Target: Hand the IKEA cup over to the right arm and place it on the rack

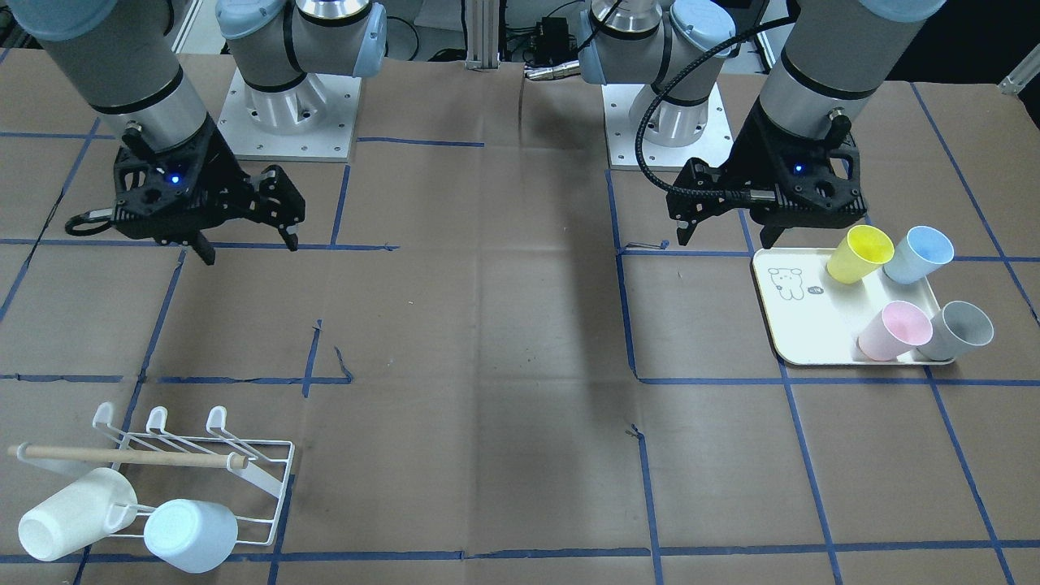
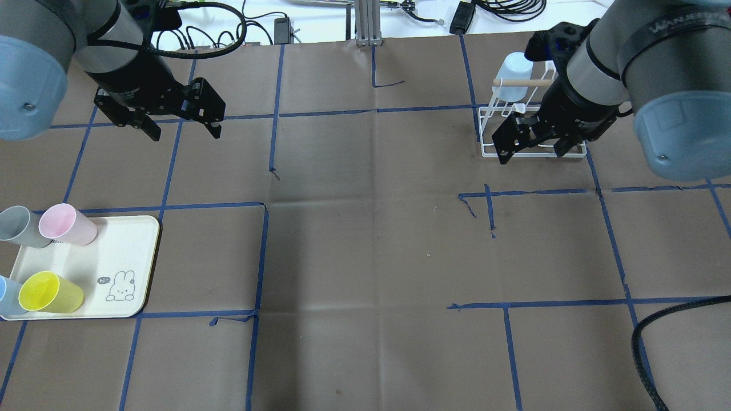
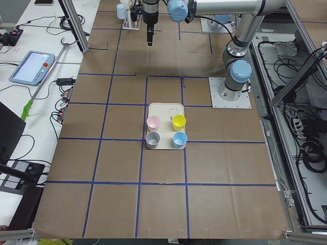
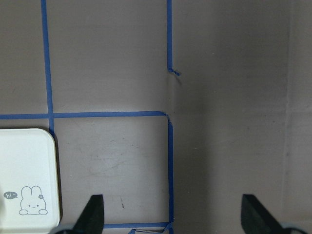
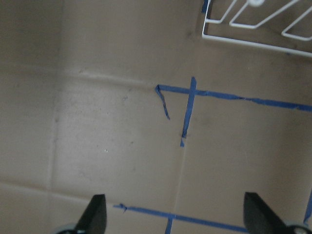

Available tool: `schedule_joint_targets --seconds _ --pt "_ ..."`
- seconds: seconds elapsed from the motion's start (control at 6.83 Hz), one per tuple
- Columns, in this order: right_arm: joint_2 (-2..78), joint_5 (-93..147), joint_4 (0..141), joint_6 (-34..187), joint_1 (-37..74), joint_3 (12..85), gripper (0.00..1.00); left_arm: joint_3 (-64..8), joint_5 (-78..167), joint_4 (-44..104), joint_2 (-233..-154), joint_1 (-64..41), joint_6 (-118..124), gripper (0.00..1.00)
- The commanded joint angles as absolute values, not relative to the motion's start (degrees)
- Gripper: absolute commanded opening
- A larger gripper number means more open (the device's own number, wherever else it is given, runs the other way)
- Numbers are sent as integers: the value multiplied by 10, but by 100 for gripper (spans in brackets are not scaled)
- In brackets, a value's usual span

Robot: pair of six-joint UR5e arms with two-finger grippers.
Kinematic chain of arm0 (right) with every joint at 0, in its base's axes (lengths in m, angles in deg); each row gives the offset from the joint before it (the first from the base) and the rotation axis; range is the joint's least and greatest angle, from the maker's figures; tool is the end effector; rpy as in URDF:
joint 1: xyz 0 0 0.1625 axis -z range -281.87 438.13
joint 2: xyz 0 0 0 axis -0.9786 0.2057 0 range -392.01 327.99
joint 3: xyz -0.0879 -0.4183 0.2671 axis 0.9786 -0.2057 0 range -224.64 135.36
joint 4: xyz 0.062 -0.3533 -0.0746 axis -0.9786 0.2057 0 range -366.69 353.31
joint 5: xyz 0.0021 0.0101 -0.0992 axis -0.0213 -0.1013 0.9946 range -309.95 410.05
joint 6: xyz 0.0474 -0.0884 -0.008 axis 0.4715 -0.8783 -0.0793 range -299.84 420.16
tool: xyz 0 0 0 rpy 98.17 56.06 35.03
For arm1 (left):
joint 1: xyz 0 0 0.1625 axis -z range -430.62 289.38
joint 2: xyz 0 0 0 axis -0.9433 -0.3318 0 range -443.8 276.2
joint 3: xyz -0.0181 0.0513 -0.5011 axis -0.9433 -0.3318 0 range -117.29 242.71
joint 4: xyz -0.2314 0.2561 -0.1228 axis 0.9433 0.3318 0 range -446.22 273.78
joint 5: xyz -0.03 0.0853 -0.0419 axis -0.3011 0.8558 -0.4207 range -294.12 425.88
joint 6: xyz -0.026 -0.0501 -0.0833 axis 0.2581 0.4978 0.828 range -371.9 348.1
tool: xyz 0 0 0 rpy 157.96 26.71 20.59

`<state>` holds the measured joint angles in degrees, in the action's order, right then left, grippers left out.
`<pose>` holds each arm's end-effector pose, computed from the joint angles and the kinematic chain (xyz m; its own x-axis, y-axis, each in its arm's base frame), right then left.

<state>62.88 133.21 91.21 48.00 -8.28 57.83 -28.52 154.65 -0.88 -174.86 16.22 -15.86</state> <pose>0.1203 -0.4040 0.5204 -0.9820 -0.1500 -0.1152 -0.1474 0.9886 -0.0303 -0.1103 -0.4608 0.5564 -0.9997 0.0149 0.0186 0.0141 0.9990 -0.0429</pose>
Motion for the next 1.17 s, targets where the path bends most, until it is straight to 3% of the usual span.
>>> schedule_joint_targets --seconds 0.0,0.29,1.03 --pt "664 1352 812 483 -85 545 100 -286 1547 -9 -1749 163 -159 100" --pt "677 1350 825 514 -87 517 100 -285 1547 -9 -1749 163 -159 100" --pt "667 1419 823 587 -146 525 100 -285 1547 -10 -1749 163 -159 100"
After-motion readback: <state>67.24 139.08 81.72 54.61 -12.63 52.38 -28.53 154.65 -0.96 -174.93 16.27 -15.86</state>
